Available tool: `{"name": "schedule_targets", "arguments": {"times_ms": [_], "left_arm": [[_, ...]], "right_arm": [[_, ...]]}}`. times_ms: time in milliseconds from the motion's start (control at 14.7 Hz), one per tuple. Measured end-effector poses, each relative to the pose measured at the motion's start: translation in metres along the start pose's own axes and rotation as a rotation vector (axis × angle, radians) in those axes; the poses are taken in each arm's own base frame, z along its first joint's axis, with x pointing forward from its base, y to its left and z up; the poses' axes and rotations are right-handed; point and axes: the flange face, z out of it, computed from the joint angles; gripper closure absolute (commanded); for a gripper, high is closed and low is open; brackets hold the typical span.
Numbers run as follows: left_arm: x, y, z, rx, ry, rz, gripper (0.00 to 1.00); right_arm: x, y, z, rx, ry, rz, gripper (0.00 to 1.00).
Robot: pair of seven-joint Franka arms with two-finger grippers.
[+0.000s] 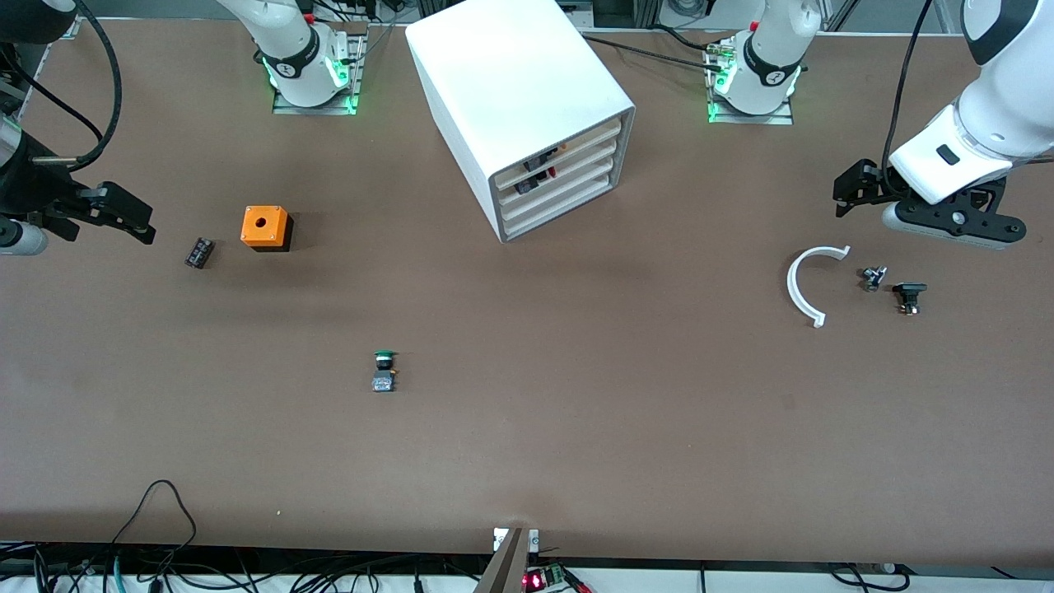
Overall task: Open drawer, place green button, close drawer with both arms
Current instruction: 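Reach the right gripper to the blue button while the left gripper reaches the cabinet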
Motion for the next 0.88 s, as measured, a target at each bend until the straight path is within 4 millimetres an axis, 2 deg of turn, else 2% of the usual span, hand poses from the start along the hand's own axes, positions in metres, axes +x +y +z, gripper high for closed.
{"name": "schedule_targets", "arguments": {"times_ms": [612, 748, 884], "left_arm": [[0.000, 0.003, -0.001, 0.000, 0.002, 0.006, 0.00], [0.002, 0.012, -0.005, 0.002, 0.006, 0.022, 0.00], [0.003, 0.032, -0.010, 0.002, -0.006, 0.056, 0.00]], "right_arm": [[0.001, 0.001, -0.009, 0.001, 0.018, 0.003, 0.00], [0.001, -0.003, -0.008, 0.002, 0.014, -0.004, 0.00], [0.000, -0.009, -0.001, 0.002, -0.007, -0.015, 0.00]]}}
